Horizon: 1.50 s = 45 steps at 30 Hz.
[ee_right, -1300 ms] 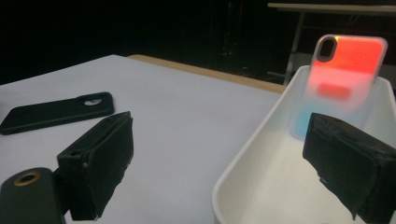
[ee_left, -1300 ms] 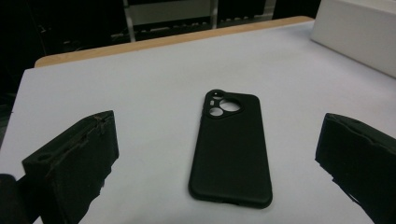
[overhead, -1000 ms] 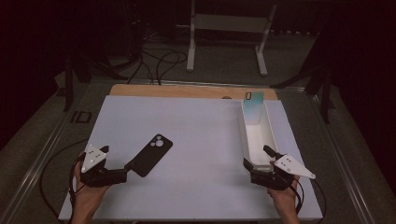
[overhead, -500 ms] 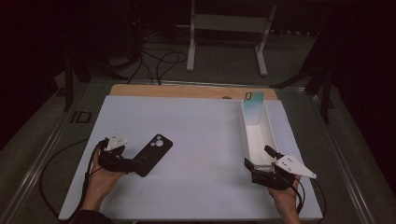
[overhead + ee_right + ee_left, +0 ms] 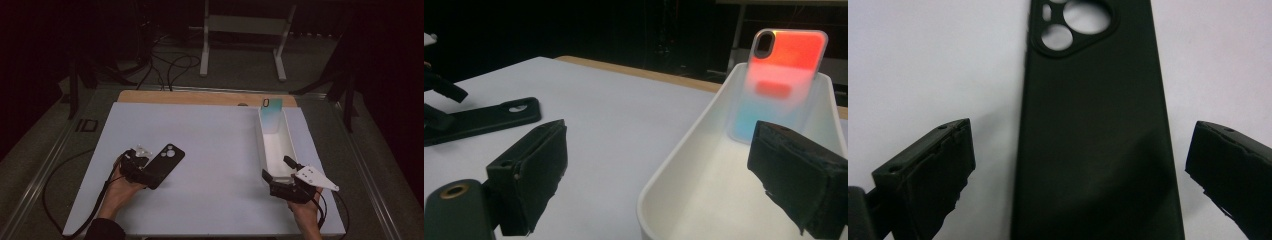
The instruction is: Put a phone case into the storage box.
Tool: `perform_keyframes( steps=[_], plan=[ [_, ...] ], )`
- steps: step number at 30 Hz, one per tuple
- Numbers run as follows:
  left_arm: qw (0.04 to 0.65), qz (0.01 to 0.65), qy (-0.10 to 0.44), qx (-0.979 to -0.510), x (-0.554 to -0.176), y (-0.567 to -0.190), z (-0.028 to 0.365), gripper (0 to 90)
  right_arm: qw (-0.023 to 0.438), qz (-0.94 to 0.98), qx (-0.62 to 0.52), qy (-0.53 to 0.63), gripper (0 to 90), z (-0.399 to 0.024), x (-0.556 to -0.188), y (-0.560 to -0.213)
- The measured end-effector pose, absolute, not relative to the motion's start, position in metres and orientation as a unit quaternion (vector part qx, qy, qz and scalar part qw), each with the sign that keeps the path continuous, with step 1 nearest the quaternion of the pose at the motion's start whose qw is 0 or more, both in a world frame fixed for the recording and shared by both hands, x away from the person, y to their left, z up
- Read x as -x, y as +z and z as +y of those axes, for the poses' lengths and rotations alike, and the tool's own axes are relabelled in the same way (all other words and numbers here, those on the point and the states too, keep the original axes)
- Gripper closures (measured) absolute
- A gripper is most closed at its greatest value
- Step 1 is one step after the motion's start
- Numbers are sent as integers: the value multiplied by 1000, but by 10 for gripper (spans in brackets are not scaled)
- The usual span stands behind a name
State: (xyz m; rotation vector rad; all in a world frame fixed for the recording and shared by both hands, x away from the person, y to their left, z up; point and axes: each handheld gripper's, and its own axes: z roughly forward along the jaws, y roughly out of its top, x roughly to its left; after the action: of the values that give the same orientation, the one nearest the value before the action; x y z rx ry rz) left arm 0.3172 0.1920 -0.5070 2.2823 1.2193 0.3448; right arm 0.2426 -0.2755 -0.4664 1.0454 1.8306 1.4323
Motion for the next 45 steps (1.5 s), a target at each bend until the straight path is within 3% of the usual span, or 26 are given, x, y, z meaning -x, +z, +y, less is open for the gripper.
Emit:
perform_keyframes(
  steps=[11,27,45],
  plan=[
    [226,447,120,-857,-320,-514,185,34,293,687,-392,537,91,-276,-243,-467],
    [232,438,110,-861,-319,-513,185,124,291,689,-393,535,91,-273,-243,-467],
    [255,445,106,-852,-317,-510,183,164,282,691,-393,537,91,-273,-244,-465]
  ],
)
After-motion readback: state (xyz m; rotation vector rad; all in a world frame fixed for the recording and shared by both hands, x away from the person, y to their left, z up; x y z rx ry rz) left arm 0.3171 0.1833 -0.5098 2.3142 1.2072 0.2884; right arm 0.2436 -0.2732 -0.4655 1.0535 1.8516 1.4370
